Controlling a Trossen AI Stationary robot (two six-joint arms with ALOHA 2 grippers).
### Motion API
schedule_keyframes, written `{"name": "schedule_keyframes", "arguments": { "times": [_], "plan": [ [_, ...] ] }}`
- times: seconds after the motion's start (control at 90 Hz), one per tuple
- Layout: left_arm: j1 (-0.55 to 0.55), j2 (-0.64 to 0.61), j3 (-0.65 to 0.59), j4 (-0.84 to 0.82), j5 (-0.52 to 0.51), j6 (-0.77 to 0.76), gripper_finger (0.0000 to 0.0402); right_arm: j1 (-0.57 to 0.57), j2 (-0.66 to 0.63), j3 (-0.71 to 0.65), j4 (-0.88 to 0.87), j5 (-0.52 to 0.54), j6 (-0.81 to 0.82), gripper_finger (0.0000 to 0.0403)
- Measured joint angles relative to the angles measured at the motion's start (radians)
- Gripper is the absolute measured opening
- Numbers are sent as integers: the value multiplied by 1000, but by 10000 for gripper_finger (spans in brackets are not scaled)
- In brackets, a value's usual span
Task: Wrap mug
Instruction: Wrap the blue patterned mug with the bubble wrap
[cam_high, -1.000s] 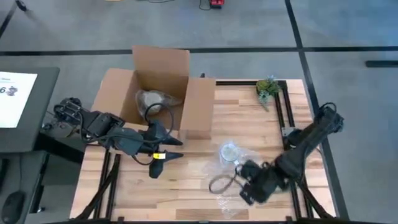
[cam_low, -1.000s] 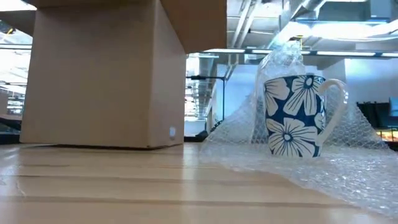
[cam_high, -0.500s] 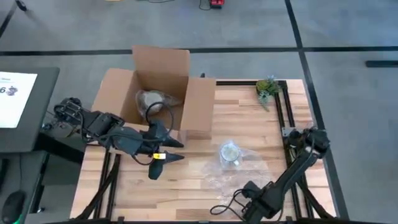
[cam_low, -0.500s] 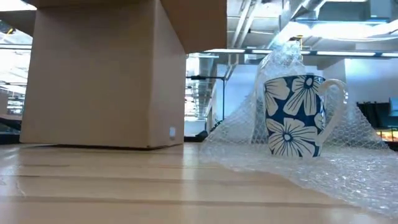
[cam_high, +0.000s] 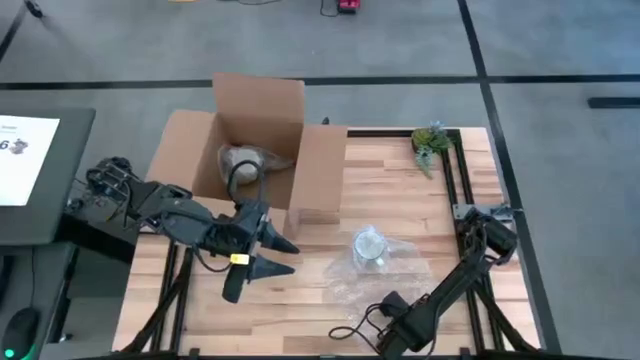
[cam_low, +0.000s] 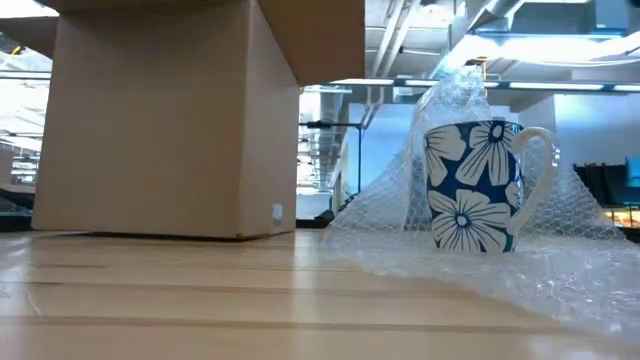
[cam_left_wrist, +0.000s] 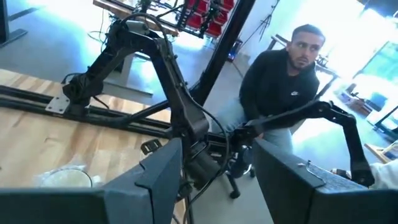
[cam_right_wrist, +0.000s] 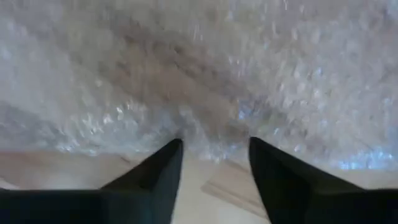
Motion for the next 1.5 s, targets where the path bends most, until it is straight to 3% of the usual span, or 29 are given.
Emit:
{"name": "schedule_keyframes", "arguments": {
  "times": [0.167,0.233,0.589,1.022,1.211,1.5],
  "plan": [
    [0,0,0,-5,-1,-3,175,-4,2,5,-7,14,-43,28],
    [0,0,0,-22,-2,-3,175,-4,6,26,-30,15,-73,8],
    [14,33,0,-234,-118,-49,175,-13,7,263,-259,39,-276,1],
    [19,264,0,-260,-109,-4,175,-98,4,420,-512,125,-369,0],
    [16,315,0,-263,-44,-3,175,-149,4,449,-552,135,-487,0],
    [10,264,0,-262,105,-23,175,-253,3,491,-565,137,-814,0]
  ]
}}
